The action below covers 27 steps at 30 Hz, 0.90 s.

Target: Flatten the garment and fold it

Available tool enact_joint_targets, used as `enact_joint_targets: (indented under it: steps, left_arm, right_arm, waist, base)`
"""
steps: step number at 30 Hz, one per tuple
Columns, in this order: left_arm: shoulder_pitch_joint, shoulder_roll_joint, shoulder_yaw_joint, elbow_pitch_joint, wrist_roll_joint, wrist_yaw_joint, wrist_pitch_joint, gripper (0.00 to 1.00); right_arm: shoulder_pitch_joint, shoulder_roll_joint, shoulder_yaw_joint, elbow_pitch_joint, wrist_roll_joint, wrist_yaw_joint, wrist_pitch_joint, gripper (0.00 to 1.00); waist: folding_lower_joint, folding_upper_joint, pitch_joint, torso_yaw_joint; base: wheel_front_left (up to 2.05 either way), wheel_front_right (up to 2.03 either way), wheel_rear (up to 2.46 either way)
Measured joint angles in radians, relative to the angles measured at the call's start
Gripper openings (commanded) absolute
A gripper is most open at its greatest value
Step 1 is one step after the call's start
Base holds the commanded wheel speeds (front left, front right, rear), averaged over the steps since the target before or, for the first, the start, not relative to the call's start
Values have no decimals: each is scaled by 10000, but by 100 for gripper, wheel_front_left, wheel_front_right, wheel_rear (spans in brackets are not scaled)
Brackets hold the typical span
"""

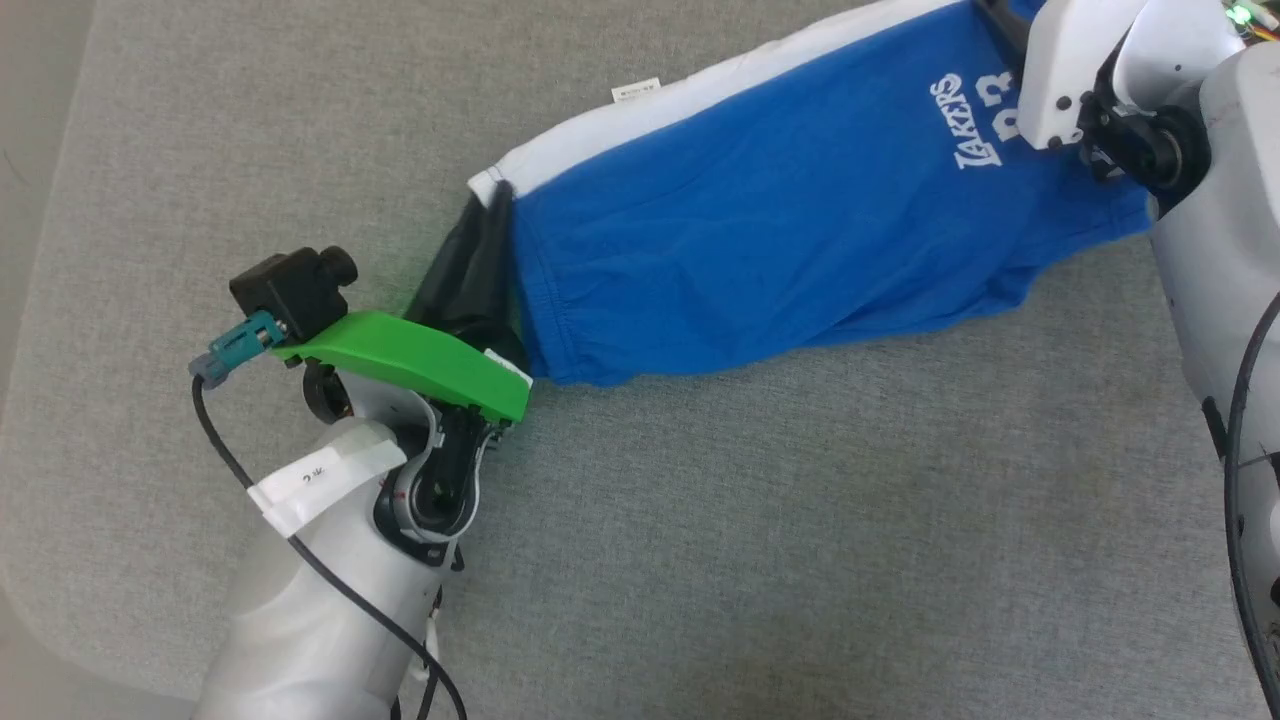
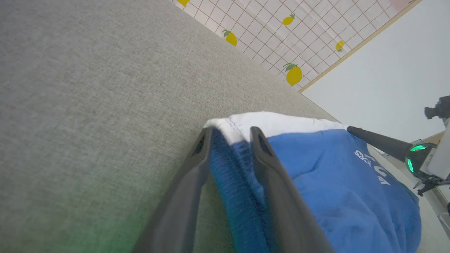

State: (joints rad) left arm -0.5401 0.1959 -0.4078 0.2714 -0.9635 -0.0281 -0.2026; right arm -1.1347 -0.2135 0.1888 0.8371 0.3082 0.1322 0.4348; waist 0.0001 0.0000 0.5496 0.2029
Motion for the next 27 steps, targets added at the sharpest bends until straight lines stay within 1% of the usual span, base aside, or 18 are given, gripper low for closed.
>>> enact_joint_targets:
  steps: [5, 10, 13, 16, 17, 21, 27]
  left_arm:
    - [64, 21, 17, 48, -79, 17, 71, 100]
    - [162, 347, 228, -199, 196, 33, -255, 100]
    - [357, 621, 418, -491, 972, 174, -456, 100]
    - [723, 888, 786, -934, 2092, 431, -514, 100]
    - [940, 934, 1022, -1195, 2638, 527, -514, 100]
    - [1818, 911, 1628, -1804, 3952, 667, -554, 100]
    - [3038, 811, 1950, -1875, 5070, 746, -554, 100]
  right_arm:
    - [9, 38, -58, 12, 142, 0, -476, 100]
    - [425, 6, -84, -460, 849, 0, -1551, 100]
    - [1045, -102, 8, -763, 1175, 0, -2077, 100]
    - [1791, -255, 79, -1095, 1352, 0, -2592, 100]
    - [2116, -313, 71, -1243, 1440, 0, -2794, 100]
    - [3257, -472, 29, -1753, 1540, 0, -3302, 100]
    - [4898, -566, -224, -2322, 1632, 0, -3461, 100]
  waist:
    - [0, 0, -371, -26]
    - [0, 0, -1045, -92]
    - [-1, 0, -1481, -151]
    - [-1, 0, -1951, -231]
    - [-1, 0, -2154, -274]
    - [-2, 0, -2772, -437]
    - [-2, 0, -3500, -726]
  base:
    - [0, 0, 0]
    - [0, 0, 0]
    - [0, 0, 0]
    - [0, 0, 0]
    - [0, 0, 0]
    - [0, 0, 0]
    - [0, 0, 0]
